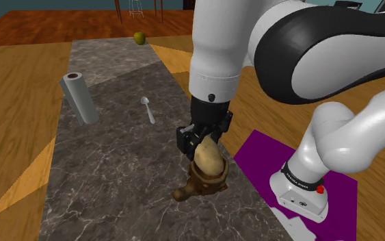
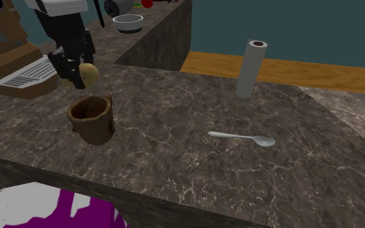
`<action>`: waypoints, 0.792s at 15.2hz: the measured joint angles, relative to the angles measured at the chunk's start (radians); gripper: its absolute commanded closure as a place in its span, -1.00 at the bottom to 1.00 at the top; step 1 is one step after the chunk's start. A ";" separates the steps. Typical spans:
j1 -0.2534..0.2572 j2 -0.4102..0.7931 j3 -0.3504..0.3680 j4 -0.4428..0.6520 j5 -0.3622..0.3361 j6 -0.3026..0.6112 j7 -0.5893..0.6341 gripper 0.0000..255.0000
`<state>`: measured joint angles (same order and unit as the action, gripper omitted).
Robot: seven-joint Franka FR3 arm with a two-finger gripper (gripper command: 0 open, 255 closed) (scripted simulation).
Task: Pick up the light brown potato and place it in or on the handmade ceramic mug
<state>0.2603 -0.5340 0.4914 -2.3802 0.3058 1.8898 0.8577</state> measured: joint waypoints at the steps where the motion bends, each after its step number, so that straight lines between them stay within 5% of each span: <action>1: 0.001 0.000 0.002 -0.012 0.002 0.012 -0.001 1.00; 12: 0.004 0.023 0.025 -0.093 0.016 0.116 -0.008 1.00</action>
<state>0.2642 -0.5105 0.5161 -2.4735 0.3216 2.0062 0.8495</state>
